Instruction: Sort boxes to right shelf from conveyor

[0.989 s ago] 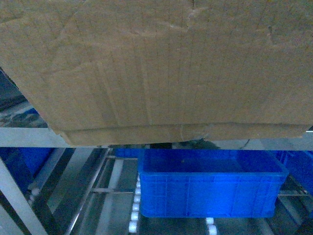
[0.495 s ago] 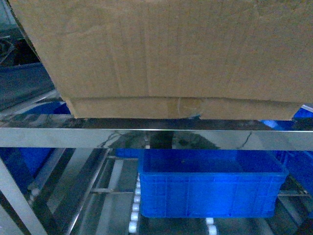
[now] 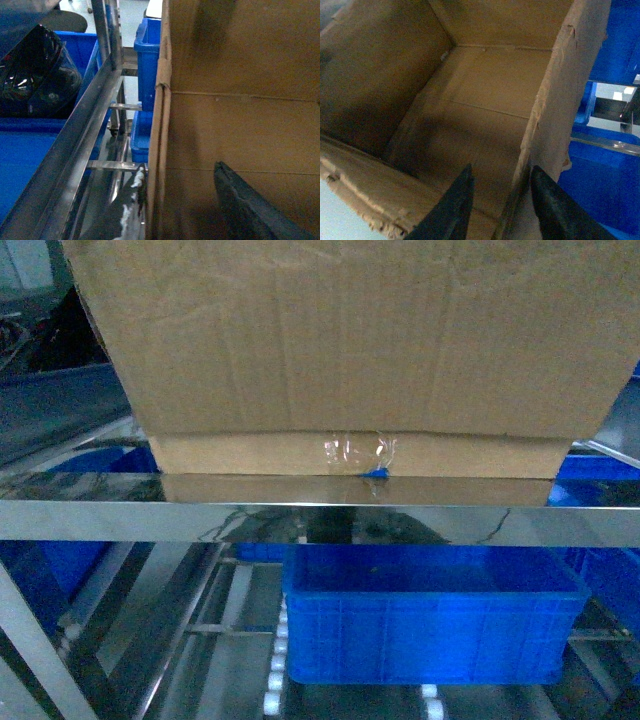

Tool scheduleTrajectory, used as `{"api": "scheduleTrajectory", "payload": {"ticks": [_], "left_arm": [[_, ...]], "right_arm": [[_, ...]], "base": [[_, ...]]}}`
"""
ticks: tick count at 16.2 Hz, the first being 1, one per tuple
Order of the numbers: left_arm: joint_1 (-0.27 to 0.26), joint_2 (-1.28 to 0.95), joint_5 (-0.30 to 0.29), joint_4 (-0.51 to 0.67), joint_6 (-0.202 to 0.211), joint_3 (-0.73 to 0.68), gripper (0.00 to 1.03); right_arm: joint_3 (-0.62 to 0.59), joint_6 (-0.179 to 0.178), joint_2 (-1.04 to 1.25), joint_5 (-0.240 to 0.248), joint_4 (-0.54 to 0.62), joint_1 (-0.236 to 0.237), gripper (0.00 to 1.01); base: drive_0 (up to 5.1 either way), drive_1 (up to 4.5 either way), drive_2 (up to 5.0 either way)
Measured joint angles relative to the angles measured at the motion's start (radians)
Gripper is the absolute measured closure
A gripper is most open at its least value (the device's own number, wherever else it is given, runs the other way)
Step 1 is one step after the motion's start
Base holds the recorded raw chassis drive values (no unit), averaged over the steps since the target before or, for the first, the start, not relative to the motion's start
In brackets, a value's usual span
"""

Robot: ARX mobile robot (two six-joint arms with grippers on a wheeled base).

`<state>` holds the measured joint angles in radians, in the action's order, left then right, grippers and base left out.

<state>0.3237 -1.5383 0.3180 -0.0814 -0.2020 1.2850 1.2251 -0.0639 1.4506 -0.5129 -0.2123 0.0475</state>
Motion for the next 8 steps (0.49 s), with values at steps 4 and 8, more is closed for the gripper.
{"api": "scheduleTrajectory", "payload": {"ticks": [4,8], "left_arm": [[0.002,0.0,-0.001,0.001,0.0,0.001,0.13],[0.0,0.006,-0.003,0.005,-0.009,-0.005,0.05]], "right_arm": [[0.006,-0.011,-0.006,-0.015,0.003,0.005,0.19],[-0.035,-0.01,-0.022,0.043,0.158,0.005,0.03]], "base": [[0.0,0.0,0.0],[0.0,0.0,0.0]]}}
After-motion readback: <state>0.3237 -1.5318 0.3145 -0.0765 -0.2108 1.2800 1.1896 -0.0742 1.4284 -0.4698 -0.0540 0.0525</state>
